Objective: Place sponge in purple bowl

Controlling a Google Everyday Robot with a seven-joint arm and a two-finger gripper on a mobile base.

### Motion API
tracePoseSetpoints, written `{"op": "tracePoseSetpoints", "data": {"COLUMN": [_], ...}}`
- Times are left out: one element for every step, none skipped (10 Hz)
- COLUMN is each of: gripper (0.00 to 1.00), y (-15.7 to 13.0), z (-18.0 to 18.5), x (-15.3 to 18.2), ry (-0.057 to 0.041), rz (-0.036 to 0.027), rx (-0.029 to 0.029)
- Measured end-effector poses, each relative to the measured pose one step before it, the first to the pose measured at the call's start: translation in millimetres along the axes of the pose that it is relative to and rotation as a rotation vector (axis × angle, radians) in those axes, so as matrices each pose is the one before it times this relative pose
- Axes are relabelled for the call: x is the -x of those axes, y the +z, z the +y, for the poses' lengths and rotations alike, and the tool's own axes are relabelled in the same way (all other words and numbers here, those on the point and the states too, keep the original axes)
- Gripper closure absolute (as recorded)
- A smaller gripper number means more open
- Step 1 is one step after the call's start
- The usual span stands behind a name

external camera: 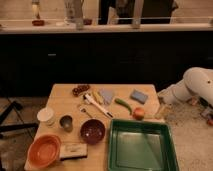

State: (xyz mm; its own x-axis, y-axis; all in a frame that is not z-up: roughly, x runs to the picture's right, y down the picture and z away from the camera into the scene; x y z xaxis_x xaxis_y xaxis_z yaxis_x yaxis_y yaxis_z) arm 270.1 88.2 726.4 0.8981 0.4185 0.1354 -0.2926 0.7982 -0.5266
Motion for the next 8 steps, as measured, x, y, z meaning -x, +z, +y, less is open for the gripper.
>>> {"op": "tracePoseSetpoints", "data": {"gripper": [0.2,0.2,0.2,0.2,0.2,0.2,0.2,0.2], "y": [15.46,8.9,1.01,-0.64,1.5,-0.54,-0.95,-0.41], "z": [-4.2,-2.61,0.48,-0.08,-0.22,0.44,0.58,-1.07], "x": [7.11,7.76,-1.43,-1.51,3.47,-1.61,-1.78,-1.26], "ry": [-0.00173,-0.00682,0.00122,0.00246,-0.00557,0.00251,0.00531,0.01402], "rz": [0.00791,0.00241,0.00512,0.00043,-0.00112,0.00042,-0.00268,-0.01208], "rx": [0.00293,0.0039,0.00259,-0.00157,0.00256,-0.00033,-0.00346,-0.01449]}}
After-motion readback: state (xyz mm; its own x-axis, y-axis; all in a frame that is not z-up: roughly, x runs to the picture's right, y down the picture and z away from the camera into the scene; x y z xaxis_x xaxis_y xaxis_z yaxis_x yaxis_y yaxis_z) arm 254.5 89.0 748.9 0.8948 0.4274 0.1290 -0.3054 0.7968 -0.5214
